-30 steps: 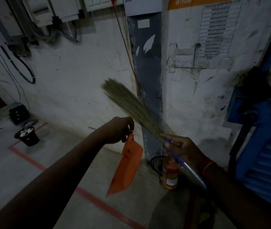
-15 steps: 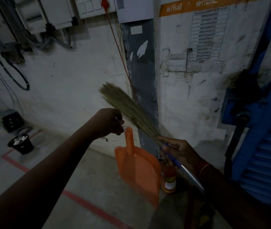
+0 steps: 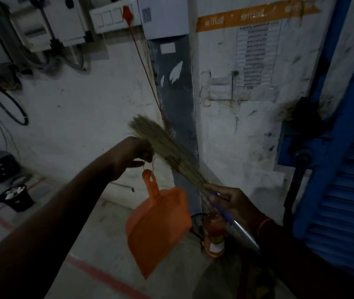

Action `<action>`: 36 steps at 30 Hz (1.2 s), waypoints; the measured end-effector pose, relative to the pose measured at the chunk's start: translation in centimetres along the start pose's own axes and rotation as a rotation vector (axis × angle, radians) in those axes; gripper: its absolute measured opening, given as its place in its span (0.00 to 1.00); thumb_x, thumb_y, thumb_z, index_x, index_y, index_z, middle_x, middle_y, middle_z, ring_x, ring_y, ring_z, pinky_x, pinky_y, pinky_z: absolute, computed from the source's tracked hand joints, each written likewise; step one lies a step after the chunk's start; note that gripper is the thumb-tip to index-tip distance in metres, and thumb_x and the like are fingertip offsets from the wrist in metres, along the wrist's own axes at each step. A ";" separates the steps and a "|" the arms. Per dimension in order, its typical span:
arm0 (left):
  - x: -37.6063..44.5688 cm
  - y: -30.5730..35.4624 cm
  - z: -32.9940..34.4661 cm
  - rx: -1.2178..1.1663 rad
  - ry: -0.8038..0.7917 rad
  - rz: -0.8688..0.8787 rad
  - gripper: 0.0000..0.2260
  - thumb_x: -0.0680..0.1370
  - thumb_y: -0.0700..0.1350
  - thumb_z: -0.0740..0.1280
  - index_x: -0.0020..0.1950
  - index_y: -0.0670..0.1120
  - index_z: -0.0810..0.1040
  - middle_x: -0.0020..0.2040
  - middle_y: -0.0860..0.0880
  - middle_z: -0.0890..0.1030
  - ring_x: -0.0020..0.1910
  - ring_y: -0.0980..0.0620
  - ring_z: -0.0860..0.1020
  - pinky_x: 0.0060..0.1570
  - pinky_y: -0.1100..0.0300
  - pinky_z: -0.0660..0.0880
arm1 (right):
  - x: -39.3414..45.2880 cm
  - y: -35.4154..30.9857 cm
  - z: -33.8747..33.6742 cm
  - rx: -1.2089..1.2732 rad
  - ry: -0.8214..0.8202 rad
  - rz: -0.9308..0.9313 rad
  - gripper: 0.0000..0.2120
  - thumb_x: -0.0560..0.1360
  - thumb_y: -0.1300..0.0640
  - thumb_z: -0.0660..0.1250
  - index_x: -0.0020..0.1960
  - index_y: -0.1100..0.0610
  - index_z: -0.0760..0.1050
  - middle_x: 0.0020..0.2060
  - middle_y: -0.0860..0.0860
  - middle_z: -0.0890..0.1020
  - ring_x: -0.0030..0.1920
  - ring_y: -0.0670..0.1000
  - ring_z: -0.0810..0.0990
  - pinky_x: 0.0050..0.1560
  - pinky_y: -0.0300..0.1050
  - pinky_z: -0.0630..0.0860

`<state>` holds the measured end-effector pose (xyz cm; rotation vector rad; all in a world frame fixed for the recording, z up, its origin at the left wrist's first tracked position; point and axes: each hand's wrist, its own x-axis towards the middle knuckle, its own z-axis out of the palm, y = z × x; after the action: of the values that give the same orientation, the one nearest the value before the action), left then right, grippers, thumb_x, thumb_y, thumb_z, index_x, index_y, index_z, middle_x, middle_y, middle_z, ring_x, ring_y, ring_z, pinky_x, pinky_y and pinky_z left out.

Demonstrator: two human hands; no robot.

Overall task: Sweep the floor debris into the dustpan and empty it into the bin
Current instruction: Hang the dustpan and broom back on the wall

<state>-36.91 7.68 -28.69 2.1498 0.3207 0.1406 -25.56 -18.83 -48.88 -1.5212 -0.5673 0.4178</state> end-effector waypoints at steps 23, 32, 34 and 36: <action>4.4 15.6 -5.6 -0.327 0.173 0.406 0.13 0.83 0.35 0.63 0.66 0.44 0.80 0.55 0.47 0.86 0.43 0.54 0.87 0.31 0.67 0.78 | 2.9 -18.9 -12.6 -0.532 -0.074 -0.101 0.16 0.78 0.55 0.68 0.64 0.42 0.77 0.39 0.54 0.83 0.30 0.57 0.76 0.31 0.52 0.75; 7.8 23.6 -7.3 -0.086 0.435 0.667 0.12 0.80 0.42 0.71 0.62 0.40 0.82 0.53 0.45 0.86 0.45 0.53 0.87 0.51 0.53 0.84 | 3.7 -30.6 -20.2 -1.169 -0.113 -0.105 0.19 0.76 0.53 0.70 0.65 0.39 0.75 0.61 0.41 0.79 0.54 0.35 0.78 0.58 0.36 0.76; 9.0 25.6 -7.8 -0.045 0.464 0.702 0.10 0.79 0.42 0.72 0.59 0.41 0.84 0.52 0.46 0.87 0.44 0.54 0.87 0.52 0.51 0.84 | 3.9 -33.7 -21.2 -1.199 -0.126 -0.055 0.17 0.77 0.53 0.69 0.64 0.41 0.76 0.55 0.45 0.83 0.48 0.39 0.81 0.50 0.39 0.80; 10.4 27.4 -8.0 -0.015 0.493 0.733 0.05 0.79 0.43 0.73 0.54 0.45 0.85 0.47 0.48 0.87 0.43 0.55 0.87 0.52 0.52 0.84 | 4.6 -36.5 -22.1 -1.160 -0.134 0.012 0.15 0.78 0.54 0.68 0.63 0.43 0.78 0.47 0.53 0.84 0.36 0.44 0.81 0.30 0.38 0.77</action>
<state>-23.90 2.27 -1.73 2.1001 -0.2099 1.0904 -12.25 -34.82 -11.38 -2.6078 -0.9938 0.1799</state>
